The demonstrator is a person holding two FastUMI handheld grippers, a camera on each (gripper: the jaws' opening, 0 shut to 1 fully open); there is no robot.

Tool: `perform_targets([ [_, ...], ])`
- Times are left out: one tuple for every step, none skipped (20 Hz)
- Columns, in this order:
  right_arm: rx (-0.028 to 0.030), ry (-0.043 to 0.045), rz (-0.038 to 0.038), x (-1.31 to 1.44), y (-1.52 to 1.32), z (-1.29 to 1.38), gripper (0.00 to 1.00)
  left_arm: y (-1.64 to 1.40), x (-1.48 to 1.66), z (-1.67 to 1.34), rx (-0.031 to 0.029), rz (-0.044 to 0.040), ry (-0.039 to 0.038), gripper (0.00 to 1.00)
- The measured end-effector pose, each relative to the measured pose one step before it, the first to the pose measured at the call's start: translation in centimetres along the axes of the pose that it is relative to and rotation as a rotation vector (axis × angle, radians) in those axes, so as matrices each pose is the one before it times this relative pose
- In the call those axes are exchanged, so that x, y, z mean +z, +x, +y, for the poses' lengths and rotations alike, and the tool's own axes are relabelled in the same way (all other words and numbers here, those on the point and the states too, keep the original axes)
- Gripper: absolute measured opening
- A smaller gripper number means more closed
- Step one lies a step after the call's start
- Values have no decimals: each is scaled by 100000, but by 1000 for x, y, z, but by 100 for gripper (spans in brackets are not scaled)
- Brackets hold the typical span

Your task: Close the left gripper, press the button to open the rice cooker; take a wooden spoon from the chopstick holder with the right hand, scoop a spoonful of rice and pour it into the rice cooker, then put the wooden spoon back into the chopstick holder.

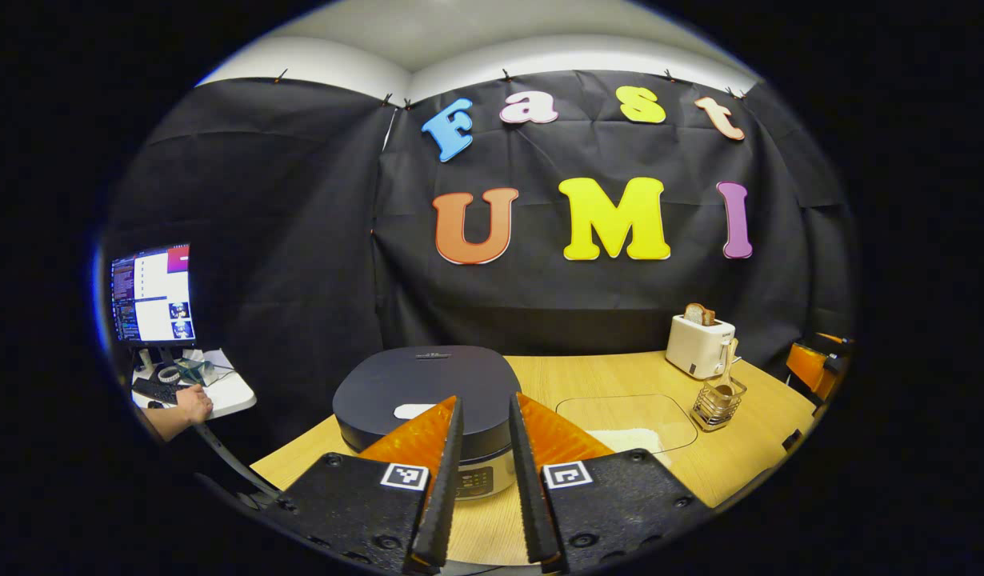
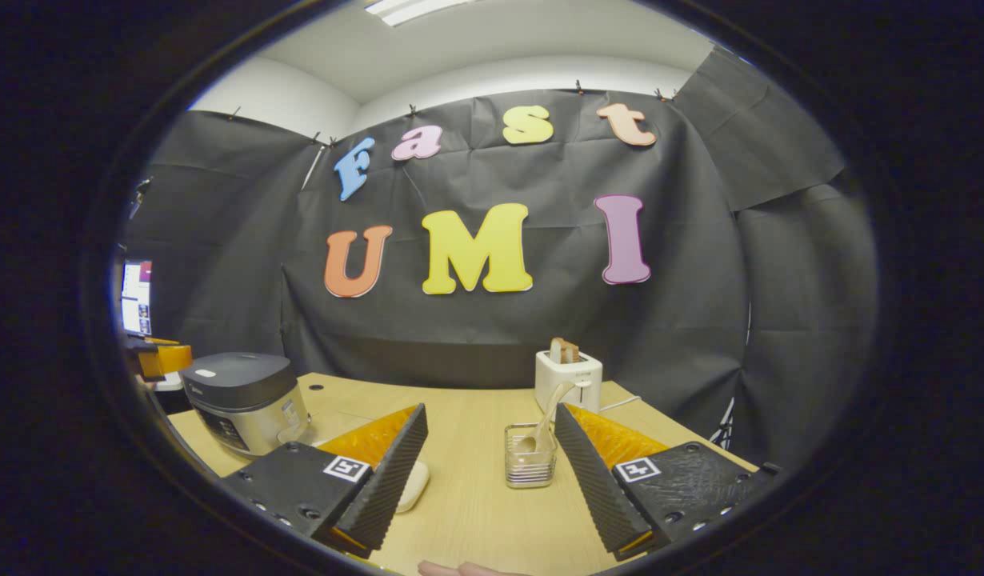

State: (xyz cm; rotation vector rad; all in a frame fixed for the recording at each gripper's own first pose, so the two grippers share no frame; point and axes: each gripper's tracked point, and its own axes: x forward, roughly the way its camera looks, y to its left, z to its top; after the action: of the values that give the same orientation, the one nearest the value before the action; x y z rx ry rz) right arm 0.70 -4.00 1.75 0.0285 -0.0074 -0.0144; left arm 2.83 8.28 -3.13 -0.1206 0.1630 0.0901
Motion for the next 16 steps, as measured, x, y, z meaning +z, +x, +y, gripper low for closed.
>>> perform_targets([
  [46, 360, 875, -294, 152, -62, 95, 234, 211, 778, 1216, 1347, -1671, 22],
  [-285, 660, 826, -114, 135, -153, 95, 474, -82, 732, 1042, 2468, -2035, 6],
  [61, 667, 658, -154, 36, -142, 95, 362, 11, 834, 2201, 1909, -2140, 5],
  [392, 503, 513, 41, 55, -28, 95, 386, 9, 639, 1848, 1776, -859, 3],
  [187, 357, 111, -31, 72, -58, 96, 646, 56, 92, -35, 1542, 234, 3],
  [-283, 258, -211, 171, 23, -226, 96, 563, -300, 76, 198, 2888, 273, 3],
  [-417, 157, -349, 111, 23, -303, 96, 529, -525, 81, 130, 2949, 351, 2],
  [-191, 119, -292, 197, -28, -215, 96, 546, -393, 85, 450, 2354, 449, 3],
  [-89, 330, -151, 28, 12, -190, 96, 457, -165, 119, 136, 1448, 464, 3],
  [-263, 649, -100, 128, 26, -231, 95, 361, -125, -20, -57, 1072, 211, 2],
  [-323, 689, -135, 110, -50, -255, 95, 259, -138, 106, 472, 747, -311, 3],
  [-355, 679, -59, 108, 84, -237, 95, 344, -204, 150, 626, 837, -299, 3],
  [-234, 697, 25, -1, -33, -181, 94, 319, -188, 65, 484, 616, -314, 2],
  [-136, 621, 126, 47, -36, -117, 94, 241, -146, 154, 642, 541, -198, 3],
  [-174, 387, 172, -76, 234, -93, 95, 306, -347, 156, 239, 1131, -168, 3],
  [-115, 246, 158, 57, 67, -73, 96, 309, -468, -59, -667, 1469, -349, 3],
])
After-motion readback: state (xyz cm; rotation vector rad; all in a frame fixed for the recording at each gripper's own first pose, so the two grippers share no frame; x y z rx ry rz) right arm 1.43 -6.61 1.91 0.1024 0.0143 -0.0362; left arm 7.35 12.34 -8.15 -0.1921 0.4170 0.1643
